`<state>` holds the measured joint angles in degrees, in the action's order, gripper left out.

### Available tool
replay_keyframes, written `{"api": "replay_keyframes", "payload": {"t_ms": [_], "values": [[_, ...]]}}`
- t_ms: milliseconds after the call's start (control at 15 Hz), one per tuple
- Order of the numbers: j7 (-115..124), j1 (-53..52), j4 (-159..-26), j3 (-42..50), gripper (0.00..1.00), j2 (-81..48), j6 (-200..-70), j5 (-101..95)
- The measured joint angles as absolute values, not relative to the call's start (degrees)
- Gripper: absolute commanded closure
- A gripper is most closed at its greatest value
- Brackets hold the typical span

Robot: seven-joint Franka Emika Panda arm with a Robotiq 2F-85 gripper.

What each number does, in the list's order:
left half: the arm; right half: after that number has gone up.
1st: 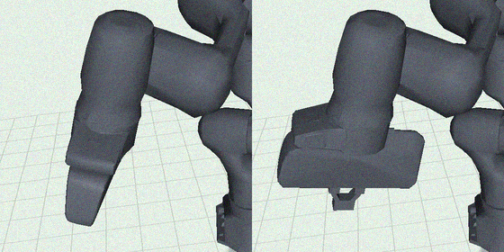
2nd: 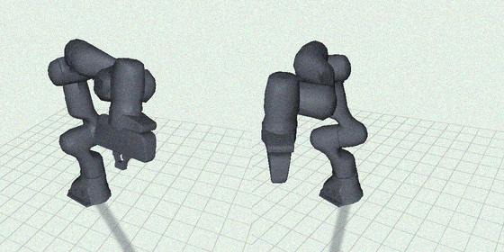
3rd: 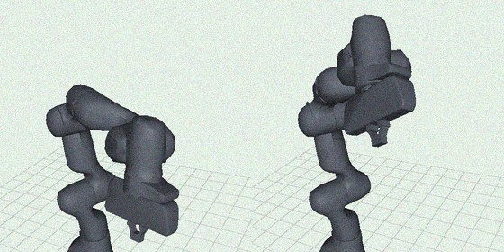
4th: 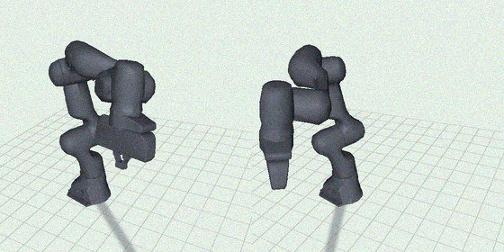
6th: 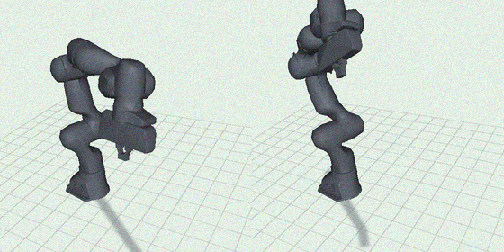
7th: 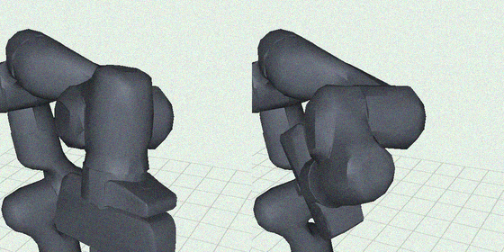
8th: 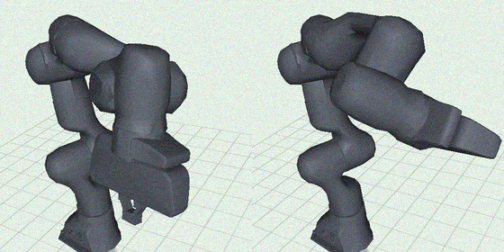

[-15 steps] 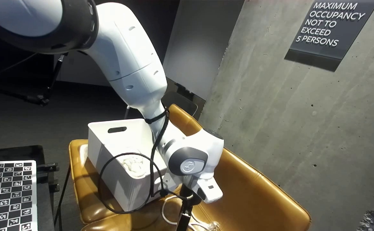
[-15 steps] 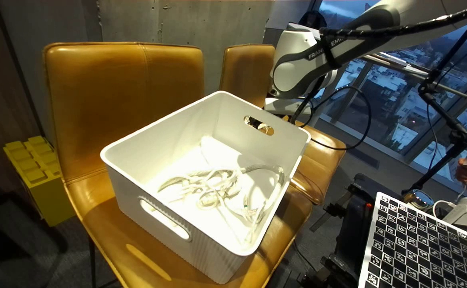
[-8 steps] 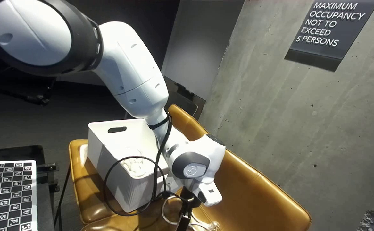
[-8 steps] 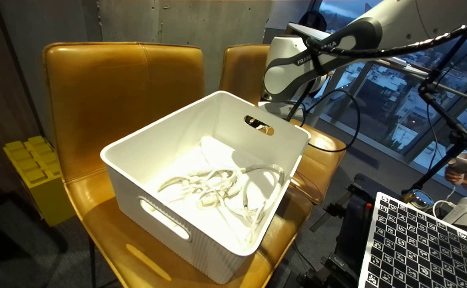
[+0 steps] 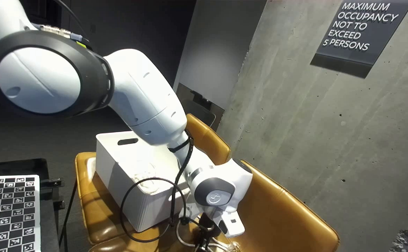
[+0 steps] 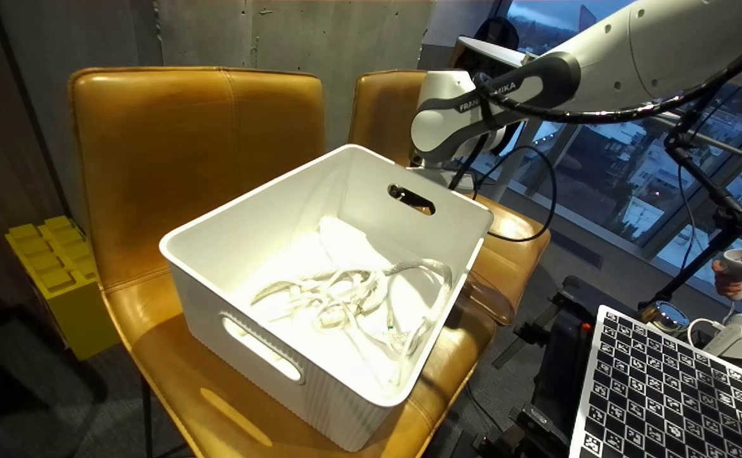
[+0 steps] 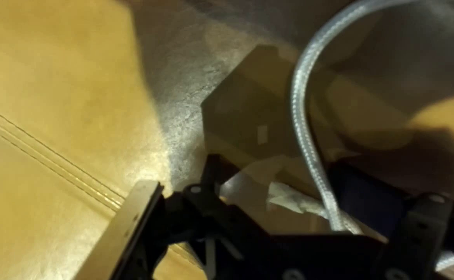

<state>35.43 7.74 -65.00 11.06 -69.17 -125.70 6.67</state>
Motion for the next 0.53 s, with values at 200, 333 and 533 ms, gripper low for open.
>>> {"api": "replay_keyframes", "payload": {"t_ms": [200, 333, 533], "values": [[35.47, 9.18, -63.50, 11.15, 0.80, -70.48, -123.46, 6.67], [35.47, 10.18, -63.31, 11.37, 0.94, -71.08, -122.99, 6.67], [35.37, 11.06, -63.50, 11.70, 1.00, -70.97, -122.87, 6.62]]}}
